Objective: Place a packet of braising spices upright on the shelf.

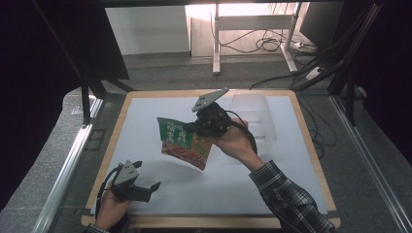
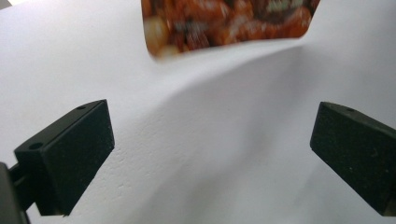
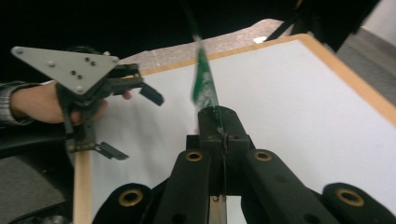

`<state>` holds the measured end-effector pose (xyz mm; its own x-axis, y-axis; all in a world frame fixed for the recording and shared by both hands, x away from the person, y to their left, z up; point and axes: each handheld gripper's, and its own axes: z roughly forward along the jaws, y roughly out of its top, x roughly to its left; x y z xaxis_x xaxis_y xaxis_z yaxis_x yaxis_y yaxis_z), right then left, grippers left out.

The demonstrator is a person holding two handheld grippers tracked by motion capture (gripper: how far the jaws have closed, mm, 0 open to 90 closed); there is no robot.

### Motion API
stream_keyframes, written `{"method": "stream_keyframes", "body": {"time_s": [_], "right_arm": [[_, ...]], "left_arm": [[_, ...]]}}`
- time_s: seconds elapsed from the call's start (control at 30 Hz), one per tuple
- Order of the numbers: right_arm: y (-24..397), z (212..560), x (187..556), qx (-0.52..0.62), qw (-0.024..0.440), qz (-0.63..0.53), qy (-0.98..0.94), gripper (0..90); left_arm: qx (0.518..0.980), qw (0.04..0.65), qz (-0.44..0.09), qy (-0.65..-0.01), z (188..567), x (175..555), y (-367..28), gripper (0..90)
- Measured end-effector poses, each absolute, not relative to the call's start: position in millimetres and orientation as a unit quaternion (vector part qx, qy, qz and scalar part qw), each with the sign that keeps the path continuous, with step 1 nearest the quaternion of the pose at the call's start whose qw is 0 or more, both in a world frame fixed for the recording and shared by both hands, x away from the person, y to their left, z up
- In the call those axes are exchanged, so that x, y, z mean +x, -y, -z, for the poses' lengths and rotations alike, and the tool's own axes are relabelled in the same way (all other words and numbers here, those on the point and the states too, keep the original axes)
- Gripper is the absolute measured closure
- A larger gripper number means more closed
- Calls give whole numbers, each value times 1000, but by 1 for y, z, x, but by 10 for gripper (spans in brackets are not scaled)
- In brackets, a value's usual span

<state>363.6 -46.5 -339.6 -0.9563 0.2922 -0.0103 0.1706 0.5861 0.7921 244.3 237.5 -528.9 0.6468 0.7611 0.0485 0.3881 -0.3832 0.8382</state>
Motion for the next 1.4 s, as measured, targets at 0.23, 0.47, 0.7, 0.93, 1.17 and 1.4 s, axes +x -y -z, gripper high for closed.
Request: {"method": "stream_keyframes", "body": {"time_s": [0.23,0.47,0.7,0.93,1.17,1.4], "right_arm": [[62,327,374,149,79,-442,-881,898],[76,316,382,159,86,-453,-873,898],[84,302,390,166,104,-455,-869,898],[92,290,401,175,124,-456,-864,898],[106,279,413,186,137,-461,-857,898],[122,279,421,200,150,-455,-855,898]], "left_arm": [[799,430,-214,-362,529,245,-238,0],[800,429,-214,-360,529,245,-238,0],[802,426,-214,-359,529,245,-237,0],[804,424,-213,-358,530,245,-237,0],[805,424,-212,-357,530,245,-237,0],[806,422,-210,-358,531,245,-237,0]]}}
